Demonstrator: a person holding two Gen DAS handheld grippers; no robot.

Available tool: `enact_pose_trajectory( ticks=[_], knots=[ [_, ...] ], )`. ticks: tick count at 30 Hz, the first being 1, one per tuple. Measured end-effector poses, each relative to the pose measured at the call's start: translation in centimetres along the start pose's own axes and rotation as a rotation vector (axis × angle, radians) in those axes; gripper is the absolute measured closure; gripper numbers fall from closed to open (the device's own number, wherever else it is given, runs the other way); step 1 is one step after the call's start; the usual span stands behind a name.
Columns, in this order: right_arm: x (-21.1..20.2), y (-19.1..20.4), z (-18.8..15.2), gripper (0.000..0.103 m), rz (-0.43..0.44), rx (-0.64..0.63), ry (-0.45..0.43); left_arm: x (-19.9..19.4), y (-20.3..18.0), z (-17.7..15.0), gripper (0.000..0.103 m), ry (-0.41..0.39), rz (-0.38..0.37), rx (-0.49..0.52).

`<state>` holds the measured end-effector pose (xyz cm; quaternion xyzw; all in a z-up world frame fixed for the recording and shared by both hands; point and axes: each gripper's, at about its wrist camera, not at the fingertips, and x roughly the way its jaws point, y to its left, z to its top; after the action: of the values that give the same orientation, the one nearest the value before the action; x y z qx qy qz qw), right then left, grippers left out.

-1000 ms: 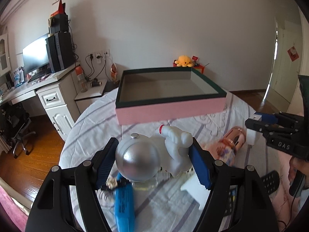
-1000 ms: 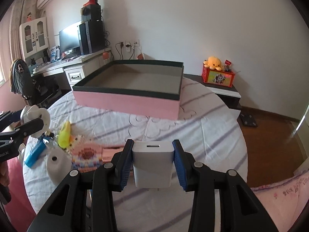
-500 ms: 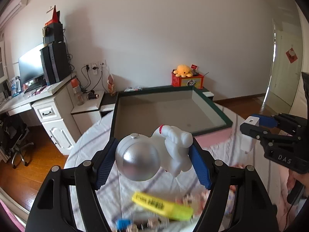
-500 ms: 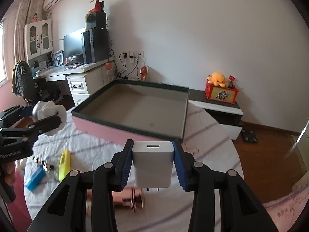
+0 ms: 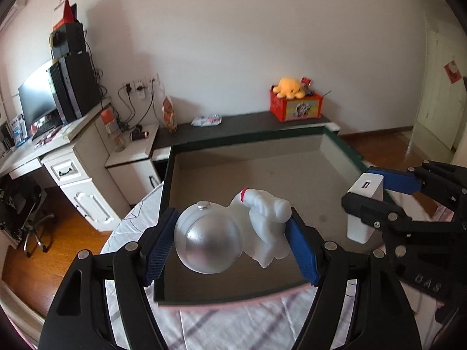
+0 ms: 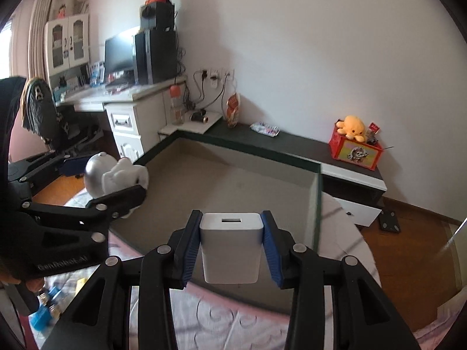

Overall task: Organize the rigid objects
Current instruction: 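Carry both items into the pink box and open both grippers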

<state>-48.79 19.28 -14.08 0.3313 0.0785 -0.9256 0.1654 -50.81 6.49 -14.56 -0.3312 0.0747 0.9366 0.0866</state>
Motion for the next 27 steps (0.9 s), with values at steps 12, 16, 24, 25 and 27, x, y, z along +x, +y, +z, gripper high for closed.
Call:
enact_pose_trajectory(
  ticks=[12,16,24,25,27],
  knots=[
    [5.4,-0.2,-0.7,0.062,0.041,0.010,0.097,4.7,0.6,-1.5,0.029,0.092,0.056,-0.003],
    [5.9,-0.1,-0.7,0.061,0.035,0.007,0.114,4.5,0.5,-1.6,0.024,0.086,0.060,-0.009],
    [5.4,-0.7,-1.1,0.061,0.032,0.049,0.110,2.7,1.2,-0.9,0.009,0.049,0.095,-0.019],
    [5.0,-0.7,-1.0,0.060,0.029,0.053,0.099,2.2,1.2,-0.8,0.007,0.042,0.103,-0.021],
    [4.0,-0.8,-0.8,0.047,0.020,0.054,0.081,1.3,1.3,-0.7,0.004,0.028,0.113,-0.020]
  ],
)
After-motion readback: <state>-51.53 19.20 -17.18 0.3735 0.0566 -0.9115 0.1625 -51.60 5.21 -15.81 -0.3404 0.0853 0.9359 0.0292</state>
